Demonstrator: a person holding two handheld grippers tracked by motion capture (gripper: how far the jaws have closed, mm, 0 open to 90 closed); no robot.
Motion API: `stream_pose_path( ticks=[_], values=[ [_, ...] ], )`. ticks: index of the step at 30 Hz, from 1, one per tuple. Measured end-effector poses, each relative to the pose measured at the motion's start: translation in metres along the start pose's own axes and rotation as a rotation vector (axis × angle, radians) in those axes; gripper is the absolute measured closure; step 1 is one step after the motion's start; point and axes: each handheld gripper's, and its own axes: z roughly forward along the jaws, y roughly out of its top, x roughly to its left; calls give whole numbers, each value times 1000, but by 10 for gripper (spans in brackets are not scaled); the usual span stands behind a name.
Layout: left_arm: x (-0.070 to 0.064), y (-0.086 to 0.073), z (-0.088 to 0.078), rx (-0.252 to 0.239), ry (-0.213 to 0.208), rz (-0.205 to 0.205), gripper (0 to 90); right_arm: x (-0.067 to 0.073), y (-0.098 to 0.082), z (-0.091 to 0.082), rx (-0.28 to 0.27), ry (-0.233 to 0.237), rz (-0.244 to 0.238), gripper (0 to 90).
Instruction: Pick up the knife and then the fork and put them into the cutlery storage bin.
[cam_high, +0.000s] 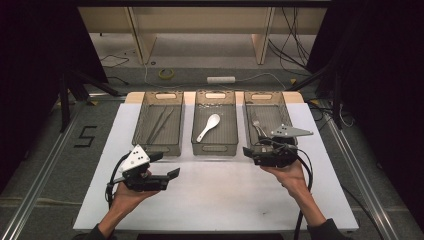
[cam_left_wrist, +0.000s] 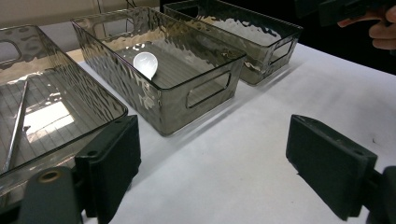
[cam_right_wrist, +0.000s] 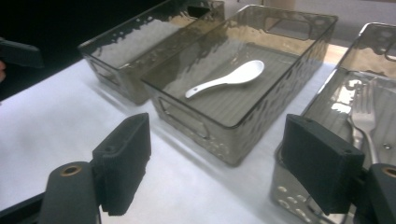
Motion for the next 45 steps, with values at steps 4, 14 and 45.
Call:
stream_pose_path(
  ticks=[4,14,45],
  values=[
    [-1,0,0,-1,-1,1,173,5,-7,-3,-18,13,-7,252],
    [0,0,0,-1,-3,-4,173,16,-24,-11,-59,59,-11,250],
    [0,0,-1,-8,-21,-16,171,22,-67,-36,-72,32,-8,203]
  ],
)
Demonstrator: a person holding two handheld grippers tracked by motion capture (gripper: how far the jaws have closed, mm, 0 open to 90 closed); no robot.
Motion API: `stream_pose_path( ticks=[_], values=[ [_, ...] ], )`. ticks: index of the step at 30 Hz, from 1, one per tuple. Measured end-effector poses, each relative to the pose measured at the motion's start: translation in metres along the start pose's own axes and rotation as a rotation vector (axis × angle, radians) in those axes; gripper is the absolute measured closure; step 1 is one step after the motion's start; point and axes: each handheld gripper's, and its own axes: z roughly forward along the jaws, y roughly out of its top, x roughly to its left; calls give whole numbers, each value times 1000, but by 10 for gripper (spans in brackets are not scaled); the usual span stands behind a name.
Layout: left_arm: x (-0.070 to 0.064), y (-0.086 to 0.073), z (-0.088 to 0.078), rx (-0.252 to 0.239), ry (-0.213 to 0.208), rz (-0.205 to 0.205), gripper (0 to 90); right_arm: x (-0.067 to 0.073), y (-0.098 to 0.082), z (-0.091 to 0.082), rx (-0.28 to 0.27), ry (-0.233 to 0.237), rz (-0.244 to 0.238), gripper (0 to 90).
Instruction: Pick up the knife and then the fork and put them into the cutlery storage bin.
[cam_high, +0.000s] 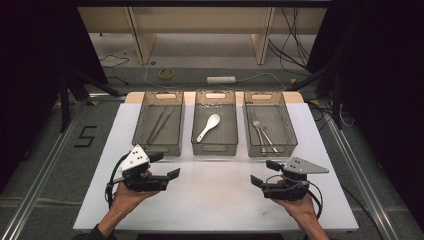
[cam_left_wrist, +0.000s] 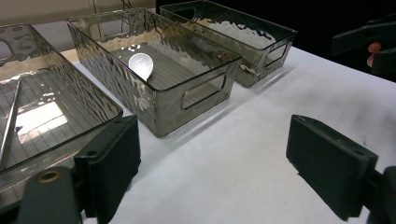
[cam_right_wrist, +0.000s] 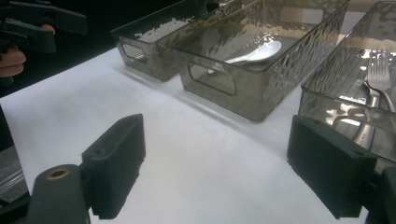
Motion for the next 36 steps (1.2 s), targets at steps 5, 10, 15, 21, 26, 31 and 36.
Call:
stream_pose_path(
  ticks=[5,10,15,21,26,31,36],
  values=[
    [0,0,0,-1,-1,-1,171,1,-4,-1,6,-7,-3,202],
    [0,0,0,1,-2,0,171,2,-5,-2,7,-11,-7,202],
    [0,0,1,1,-2,-1,171,1,-6,-1,8,-15,-5,202],
    [0,0,1,1,-2,-1,171,1,-5,-2,1,-20,-9,202],
    [0,0,1,1,-2,-1,171,1,-5,-1,6,-21,-11,200],
    [0,0,1,1,-1,-1,170,1,-5,-1,6,-25,-13,199],
    [0,0,1,1,-1,-1,171,0,-5,-1,4,-26,-14,199]
  ],
)
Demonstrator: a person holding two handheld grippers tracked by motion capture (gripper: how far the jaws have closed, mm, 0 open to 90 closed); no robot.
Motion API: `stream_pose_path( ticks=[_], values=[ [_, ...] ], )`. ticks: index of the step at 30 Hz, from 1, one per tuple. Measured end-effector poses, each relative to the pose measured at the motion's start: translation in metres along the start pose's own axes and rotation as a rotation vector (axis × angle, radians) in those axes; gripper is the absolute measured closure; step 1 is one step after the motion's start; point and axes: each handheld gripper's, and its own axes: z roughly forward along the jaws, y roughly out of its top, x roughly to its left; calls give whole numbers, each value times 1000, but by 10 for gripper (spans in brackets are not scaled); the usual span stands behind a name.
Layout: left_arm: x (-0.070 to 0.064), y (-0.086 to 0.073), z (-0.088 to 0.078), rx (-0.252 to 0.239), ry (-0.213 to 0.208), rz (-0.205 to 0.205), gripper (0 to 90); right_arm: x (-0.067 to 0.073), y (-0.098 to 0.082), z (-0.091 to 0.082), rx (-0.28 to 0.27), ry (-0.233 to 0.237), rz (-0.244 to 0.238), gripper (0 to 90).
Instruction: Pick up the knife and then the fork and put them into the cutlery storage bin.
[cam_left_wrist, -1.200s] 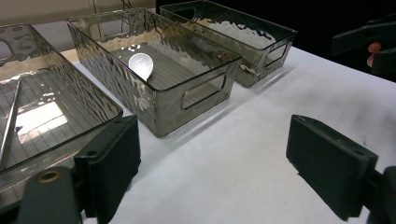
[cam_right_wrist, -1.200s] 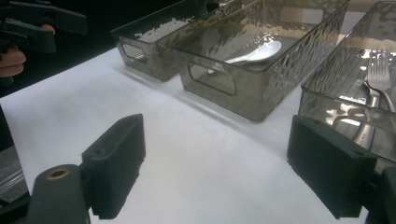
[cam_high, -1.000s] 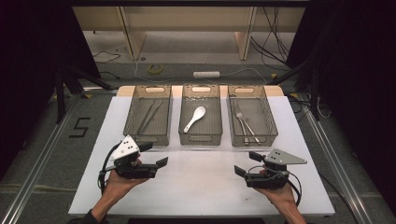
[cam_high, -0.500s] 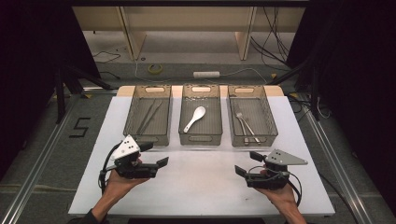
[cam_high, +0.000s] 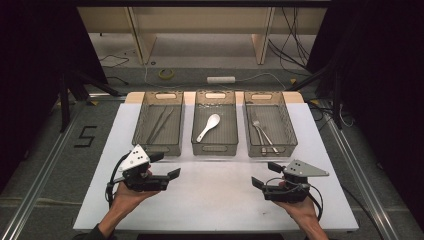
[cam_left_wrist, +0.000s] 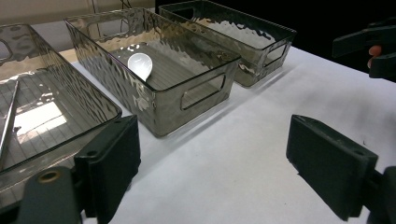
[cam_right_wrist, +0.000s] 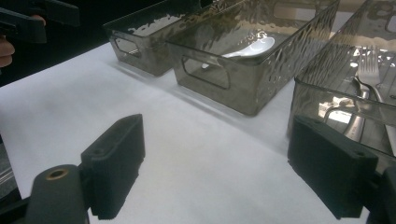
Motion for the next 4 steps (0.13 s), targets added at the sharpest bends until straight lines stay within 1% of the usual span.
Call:
stream_pose_path(
  ticks=[4],
  values=[
    [0,0,0,0,0,0,171,0,0,0,0,-1,1,199]
  ],
)
